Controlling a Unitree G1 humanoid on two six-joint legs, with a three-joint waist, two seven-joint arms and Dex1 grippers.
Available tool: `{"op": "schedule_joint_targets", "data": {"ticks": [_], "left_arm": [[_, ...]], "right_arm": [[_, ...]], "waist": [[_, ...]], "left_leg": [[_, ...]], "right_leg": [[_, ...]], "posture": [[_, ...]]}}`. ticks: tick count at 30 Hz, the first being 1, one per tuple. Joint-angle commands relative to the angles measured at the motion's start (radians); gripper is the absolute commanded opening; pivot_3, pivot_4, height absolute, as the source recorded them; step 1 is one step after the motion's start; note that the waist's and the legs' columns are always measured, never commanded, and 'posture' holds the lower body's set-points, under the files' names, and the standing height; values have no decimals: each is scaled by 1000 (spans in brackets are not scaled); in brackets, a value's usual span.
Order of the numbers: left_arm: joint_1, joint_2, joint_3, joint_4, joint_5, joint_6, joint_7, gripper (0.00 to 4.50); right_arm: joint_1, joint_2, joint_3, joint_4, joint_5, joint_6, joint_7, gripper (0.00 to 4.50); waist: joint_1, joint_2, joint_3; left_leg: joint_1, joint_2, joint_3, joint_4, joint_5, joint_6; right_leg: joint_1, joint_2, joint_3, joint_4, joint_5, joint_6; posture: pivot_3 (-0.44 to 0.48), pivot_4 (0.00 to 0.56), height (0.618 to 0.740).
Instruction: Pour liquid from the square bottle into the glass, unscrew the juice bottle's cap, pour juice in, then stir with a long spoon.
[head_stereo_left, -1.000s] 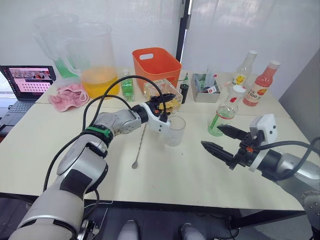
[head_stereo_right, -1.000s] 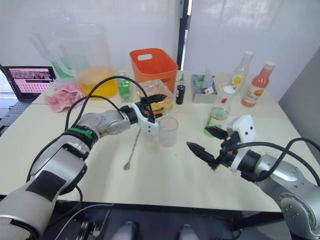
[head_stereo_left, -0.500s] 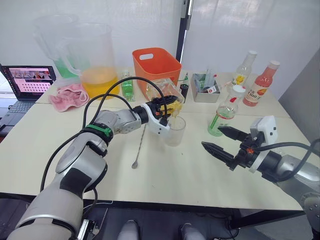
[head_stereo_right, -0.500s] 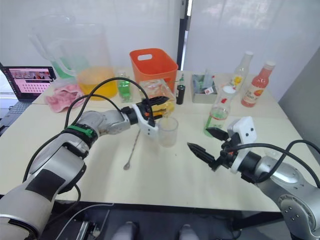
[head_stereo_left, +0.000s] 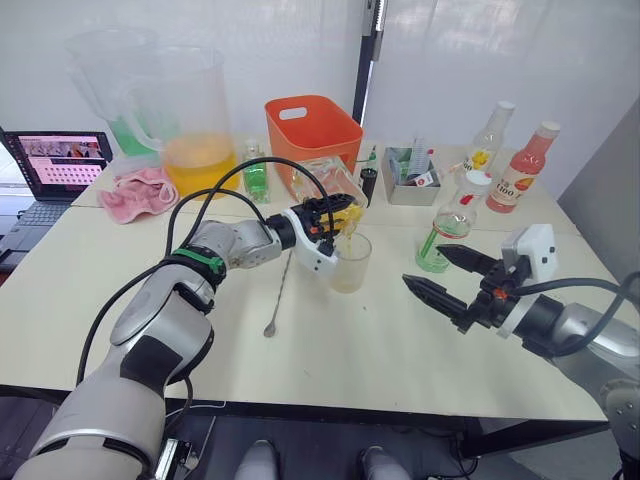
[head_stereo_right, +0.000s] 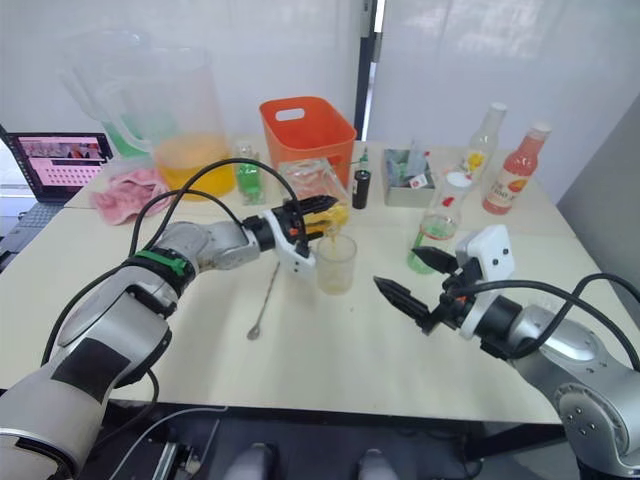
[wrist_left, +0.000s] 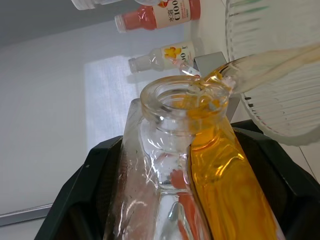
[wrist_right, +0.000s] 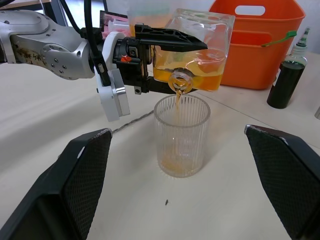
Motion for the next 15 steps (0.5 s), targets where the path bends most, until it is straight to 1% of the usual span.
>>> {"op": "schedule_joint_targets", "data": {"ticks": [1,15], "left_arm": [[-76,13,26,-50,-16,19,58,2803],[-80,15,15,-62,-1,30,75,2803]], "right_arm": [[-17,4,-7,-8,-3,-21,-5,4500],[-22,1,8,-5,-4,-20,-8,4500]], "waist": [[0,0,0],[0,0,0]], "left_leg": [[0,0,0,0,0,0],[0,0,0,0,0,0]], "right_leg": [[0,0,0,0,0,0],[0,0,0,0,0,0]], "posture": [[0,150,703],[0,150,703]]}}
